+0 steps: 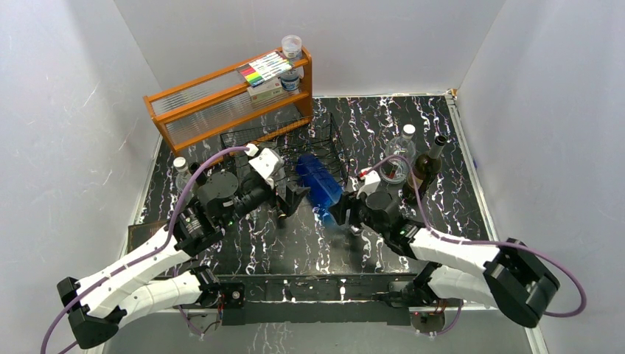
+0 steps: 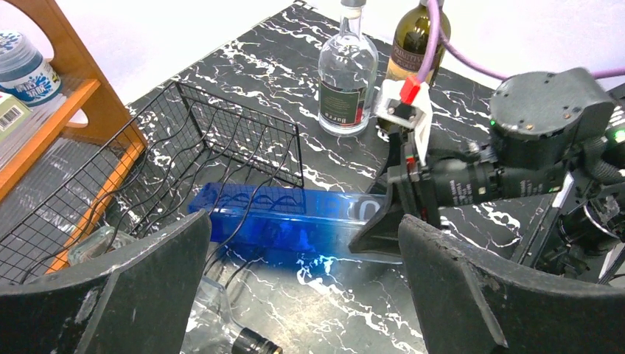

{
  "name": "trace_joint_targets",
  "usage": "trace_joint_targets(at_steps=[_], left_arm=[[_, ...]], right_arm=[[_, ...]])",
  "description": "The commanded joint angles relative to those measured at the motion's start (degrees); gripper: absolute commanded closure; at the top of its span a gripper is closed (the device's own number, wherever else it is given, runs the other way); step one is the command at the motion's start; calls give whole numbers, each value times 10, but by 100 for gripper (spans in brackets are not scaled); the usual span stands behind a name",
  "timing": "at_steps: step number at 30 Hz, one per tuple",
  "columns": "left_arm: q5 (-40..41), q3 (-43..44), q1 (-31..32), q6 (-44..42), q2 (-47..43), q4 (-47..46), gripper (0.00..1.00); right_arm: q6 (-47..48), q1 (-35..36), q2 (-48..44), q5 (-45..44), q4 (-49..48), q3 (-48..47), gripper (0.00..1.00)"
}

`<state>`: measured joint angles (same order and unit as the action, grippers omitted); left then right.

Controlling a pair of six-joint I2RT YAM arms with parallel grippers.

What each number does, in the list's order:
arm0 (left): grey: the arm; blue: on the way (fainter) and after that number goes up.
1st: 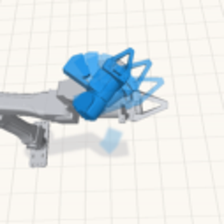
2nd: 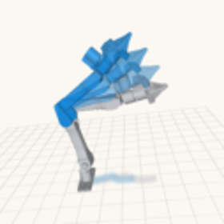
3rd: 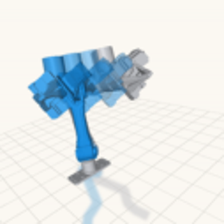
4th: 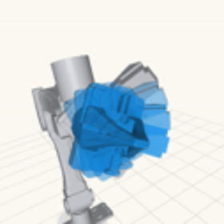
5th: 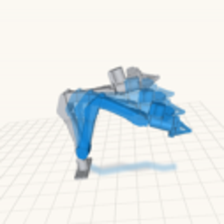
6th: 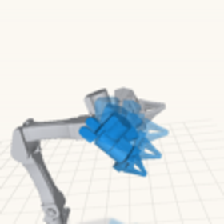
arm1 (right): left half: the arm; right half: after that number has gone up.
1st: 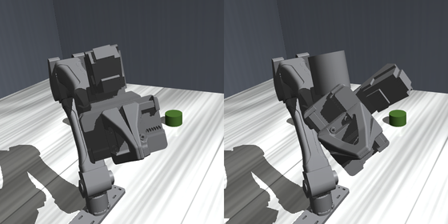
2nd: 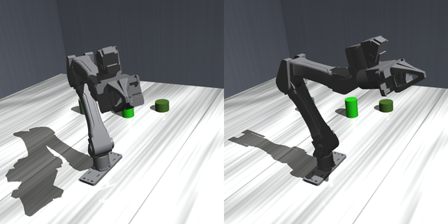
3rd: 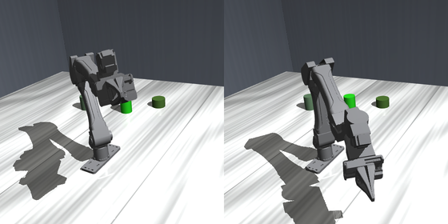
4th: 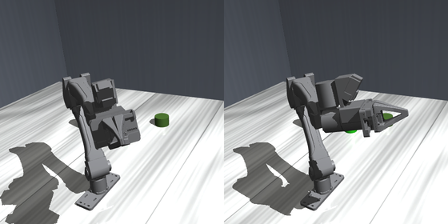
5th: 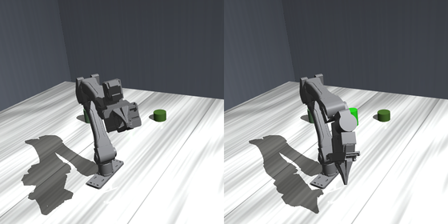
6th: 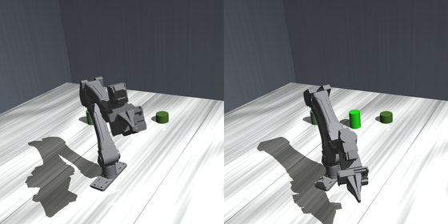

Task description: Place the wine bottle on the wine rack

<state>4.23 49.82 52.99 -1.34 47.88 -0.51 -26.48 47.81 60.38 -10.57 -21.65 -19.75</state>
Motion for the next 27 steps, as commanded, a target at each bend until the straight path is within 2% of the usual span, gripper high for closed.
trace_joint_targets(at_steps=[1, 7, 11, 18, 27], left_arm=[[14, 34, -2, 17, 0, 8, 2], [14, 51, -2, 13, 8, 35, 2], [15, 68, -2, 12, 14, 49, 2], [18, 66, -2, 13, 12, 54, 2], [20, 69, -2, 11, 26, 49, 2]], right_arm=[[44, 16, 44, -38, -243, -71, 100], [100, 58, 136, -106, -320, -111, 100], [104, 66, 181, -143, -371, -123, 100], [112, 70, 210, -215, -424, -125, 100], [94, 70, 260, -182, -424, -160, 100]])
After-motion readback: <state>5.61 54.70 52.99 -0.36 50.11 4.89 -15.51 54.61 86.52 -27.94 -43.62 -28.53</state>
